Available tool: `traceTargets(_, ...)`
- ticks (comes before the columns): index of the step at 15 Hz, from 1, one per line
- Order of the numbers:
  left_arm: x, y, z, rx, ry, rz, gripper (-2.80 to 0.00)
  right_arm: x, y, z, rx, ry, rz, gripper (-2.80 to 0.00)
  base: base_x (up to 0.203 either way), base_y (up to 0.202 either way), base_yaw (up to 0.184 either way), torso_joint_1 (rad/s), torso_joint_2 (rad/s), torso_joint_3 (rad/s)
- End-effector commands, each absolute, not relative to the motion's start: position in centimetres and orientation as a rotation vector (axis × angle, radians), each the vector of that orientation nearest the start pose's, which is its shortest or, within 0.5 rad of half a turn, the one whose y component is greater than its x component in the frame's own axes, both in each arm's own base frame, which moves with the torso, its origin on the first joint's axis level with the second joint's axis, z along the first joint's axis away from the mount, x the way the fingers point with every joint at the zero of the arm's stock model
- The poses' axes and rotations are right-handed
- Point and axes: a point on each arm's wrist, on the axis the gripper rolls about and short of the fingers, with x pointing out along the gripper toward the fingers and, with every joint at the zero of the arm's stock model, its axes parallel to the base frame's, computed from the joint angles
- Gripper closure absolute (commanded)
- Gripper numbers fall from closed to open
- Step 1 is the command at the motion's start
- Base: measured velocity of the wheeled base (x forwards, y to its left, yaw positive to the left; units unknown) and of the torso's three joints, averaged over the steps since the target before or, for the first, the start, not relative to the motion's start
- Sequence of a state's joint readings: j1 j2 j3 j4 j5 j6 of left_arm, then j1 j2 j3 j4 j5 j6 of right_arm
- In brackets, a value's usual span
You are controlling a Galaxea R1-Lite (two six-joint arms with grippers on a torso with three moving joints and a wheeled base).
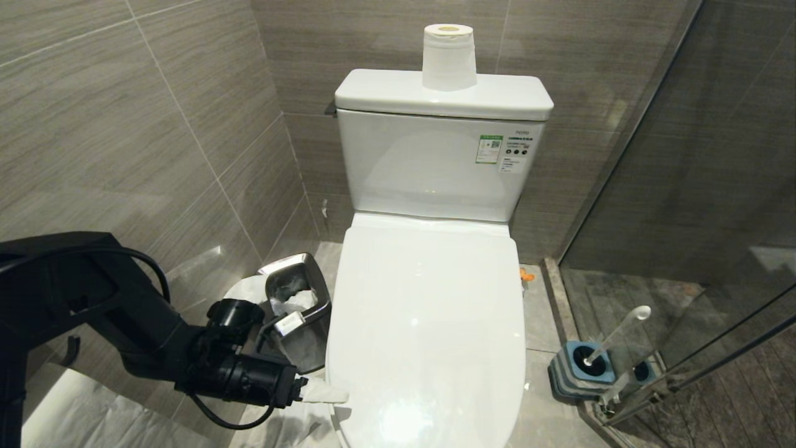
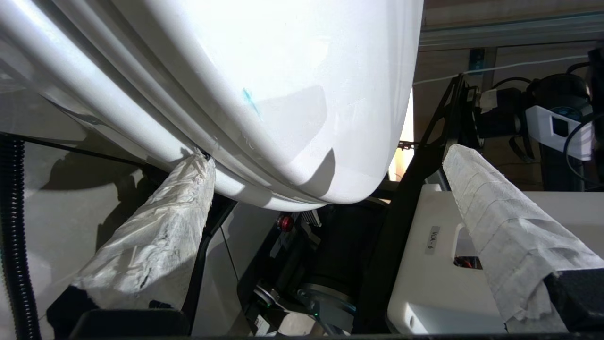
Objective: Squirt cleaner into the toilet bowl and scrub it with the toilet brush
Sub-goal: Use the left hand to lift the toilet lid slightly
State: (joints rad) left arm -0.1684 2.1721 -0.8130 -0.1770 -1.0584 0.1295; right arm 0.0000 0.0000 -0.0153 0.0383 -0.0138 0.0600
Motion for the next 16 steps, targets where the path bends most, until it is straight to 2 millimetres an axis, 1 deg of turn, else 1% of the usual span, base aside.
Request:
traceTargets(1,30.6,-7.5,0.9,-0.434,1.049,-1.151,-2.8,-2.4,0.0,7.6,0.06,0.023,-0.014,0.0,0.0,0.0,0.0,0.0,0.0,0.0)
traceTargets(5,30.3,-7.9,1.3,-0.432,1.052,-1.165,-2.8,-2.4,0.0,7.6,0.06,0.023,-0.014,0.0,0.0,0.0,0.0,0.0,0.0,0.0)
traceTargets(8,29.8,-8.6,1.8,-0.425,1.035,-1.212,-2.8,-2.4,0.0,7.6,0.06,0.023,-0.014,0.0,0.0,0.0,0.0,0.0,0.0,0.0)
traceTargets(16,29.5,-8.6,1.9,-0.456,1.031,-1.248,-2.8,-2.4,0.0,7.6,0.06,0.023,-0.014,0.0,0.0,0.0,0.0,0.0,0.0,0.0)
